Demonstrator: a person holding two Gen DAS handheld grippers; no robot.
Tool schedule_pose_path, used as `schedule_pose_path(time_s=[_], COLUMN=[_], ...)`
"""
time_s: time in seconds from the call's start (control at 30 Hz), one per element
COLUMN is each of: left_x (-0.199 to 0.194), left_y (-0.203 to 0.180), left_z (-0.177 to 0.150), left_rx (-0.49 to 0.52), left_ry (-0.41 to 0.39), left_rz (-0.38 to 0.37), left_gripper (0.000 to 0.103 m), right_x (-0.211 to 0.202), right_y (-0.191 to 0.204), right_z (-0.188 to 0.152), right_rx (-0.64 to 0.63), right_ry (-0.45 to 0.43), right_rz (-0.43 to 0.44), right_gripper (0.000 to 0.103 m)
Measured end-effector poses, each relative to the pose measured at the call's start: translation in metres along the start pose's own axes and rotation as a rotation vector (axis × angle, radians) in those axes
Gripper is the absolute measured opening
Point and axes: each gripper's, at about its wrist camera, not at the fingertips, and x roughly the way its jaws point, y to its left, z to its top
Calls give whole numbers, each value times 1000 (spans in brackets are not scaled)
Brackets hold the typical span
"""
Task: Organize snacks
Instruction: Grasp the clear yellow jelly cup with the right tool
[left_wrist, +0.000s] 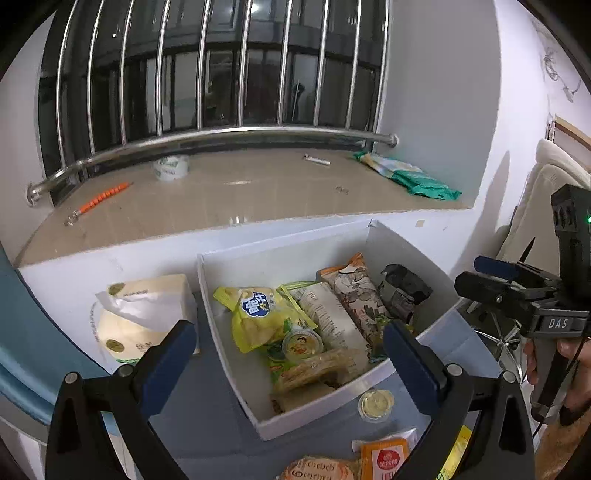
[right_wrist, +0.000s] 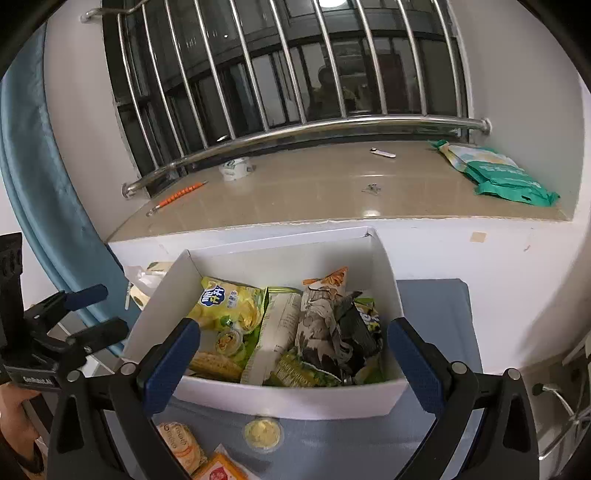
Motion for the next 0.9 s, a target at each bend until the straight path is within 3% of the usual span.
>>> schedule_pose_path(time_s=[0.17,0.37,0.6,0.7,0.83,0.9], left_x=[-36,-81,-120,-127,-131,-135], left_y=[-11,-31,-39,-37,-39,-40], left_z=[-14,-63,-136,-162,-176,-179], left_rx=[33,57,-6,-58,-70,-74], left_ry=[-46,-82,-88,-75,-48,-54], left_rz=[-12,-64,-62,-72,-86,-82], left_gripper=[103,103,103,103,103,103], right_x=[-27,-78,-112,-108,-94,-84], right_y=[6,19,20,21,30,34], right_z=[-18,-76,-161,-184,-182,-173], right_rx=[-16,-29,100,128,67,47], right_ry=[-32,-83,-99,-54,0,4], right_rz=[2,62,121,120,38,50], right_gripper=[103,103,103,103,103,103])
